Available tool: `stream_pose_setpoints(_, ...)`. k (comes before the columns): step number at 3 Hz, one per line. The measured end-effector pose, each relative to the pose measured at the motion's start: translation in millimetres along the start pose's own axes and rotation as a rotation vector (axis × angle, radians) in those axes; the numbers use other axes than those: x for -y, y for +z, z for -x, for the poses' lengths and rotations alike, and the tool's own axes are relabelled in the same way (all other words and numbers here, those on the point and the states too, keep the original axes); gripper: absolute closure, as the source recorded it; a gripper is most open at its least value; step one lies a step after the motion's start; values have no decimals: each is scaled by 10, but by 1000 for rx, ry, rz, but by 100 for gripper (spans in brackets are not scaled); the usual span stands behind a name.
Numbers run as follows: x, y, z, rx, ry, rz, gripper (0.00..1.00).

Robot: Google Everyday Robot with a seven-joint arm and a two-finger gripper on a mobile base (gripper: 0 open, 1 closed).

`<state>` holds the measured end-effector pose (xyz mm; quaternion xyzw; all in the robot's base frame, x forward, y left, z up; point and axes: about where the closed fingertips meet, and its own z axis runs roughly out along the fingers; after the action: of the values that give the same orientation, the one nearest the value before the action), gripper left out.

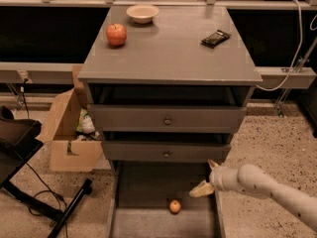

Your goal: Pick orange from bottom drawer and place on counter

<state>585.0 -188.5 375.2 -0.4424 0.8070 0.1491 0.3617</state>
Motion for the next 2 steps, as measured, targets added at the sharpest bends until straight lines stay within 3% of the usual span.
stream_pose_setpoints(1,-212,228,-406,8,56,72,0)
stream_pose_setpoints(2,-280,269,-382,13,48,82,0)
